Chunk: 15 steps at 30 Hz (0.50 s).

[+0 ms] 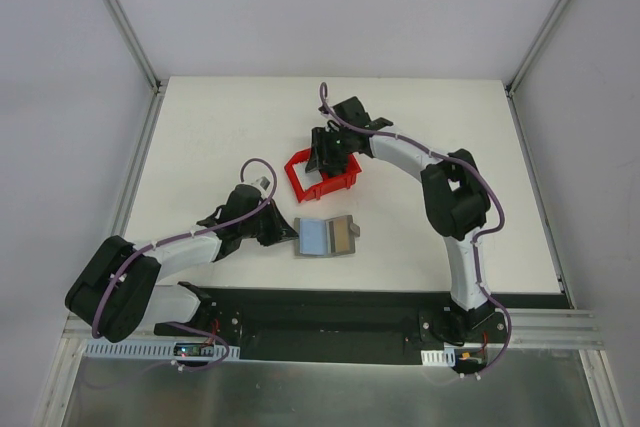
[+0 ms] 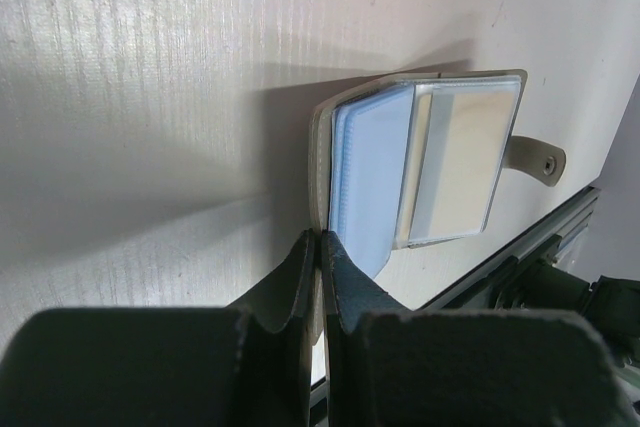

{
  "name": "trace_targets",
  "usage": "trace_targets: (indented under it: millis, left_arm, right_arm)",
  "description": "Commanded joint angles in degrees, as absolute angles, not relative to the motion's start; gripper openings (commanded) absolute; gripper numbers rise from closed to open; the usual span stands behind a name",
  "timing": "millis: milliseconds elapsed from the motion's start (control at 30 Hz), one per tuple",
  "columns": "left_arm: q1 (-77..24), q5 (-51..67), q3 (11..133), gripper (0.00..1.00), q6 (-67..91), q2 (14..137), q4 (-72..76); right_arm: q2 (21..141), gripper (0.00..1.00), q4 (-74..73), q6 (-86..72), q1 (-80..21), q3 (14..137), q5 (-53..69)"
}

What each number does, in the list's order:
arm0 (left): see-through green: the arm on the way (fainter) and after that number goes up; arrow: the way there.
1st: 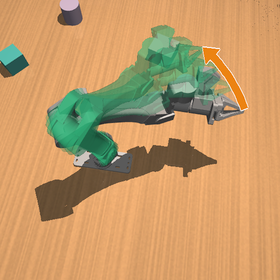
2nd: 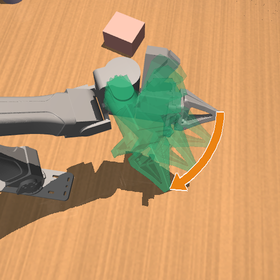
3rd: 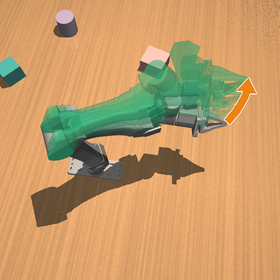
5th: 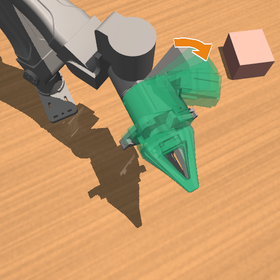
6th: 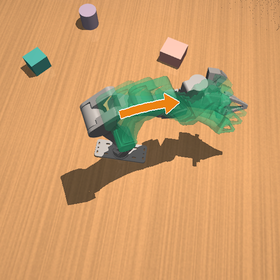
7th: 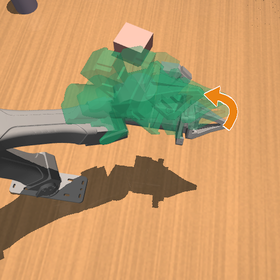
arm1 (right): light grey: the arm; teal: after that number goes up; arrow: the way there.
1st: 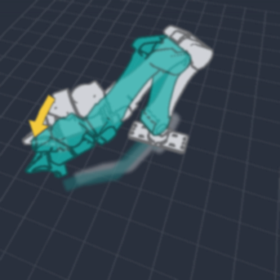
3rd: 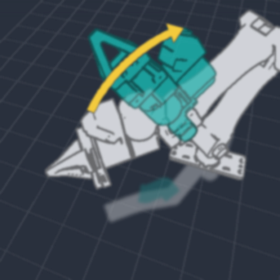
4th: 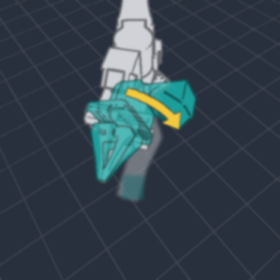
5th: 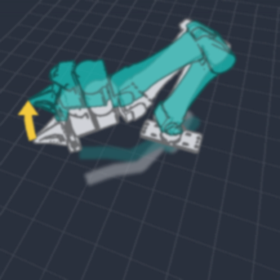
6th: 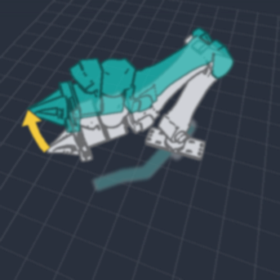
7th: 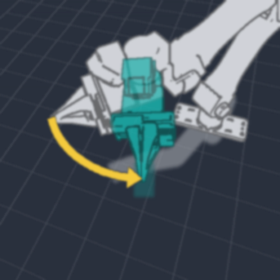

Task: Put the credit cards into the card holder
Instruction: Pick up the credit card from the storage box.

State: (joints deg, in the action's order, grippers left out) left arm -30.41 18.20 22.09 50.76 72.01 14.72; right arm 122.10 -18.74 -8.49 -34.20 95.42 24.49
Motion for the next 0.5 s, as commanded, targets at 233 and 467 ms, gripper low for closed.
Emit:
trace_targets:
  millis: [233, 467]
  left_arm:
    - [-30.8, 19.7, 23.7, 0.0, 49.7, 72.6, 15.8]
    - [-30.8, 20.0, 23.8, 0.0, 49.7, 73.0, 15.8]
  right_arm:
    - [117.0, 0.43, -17.6, -8.2, -33.8, 94.7, 24.2]
    - [116.5, 0.31, -17.6, -8.3, -33.7, 94.8, 24.3]
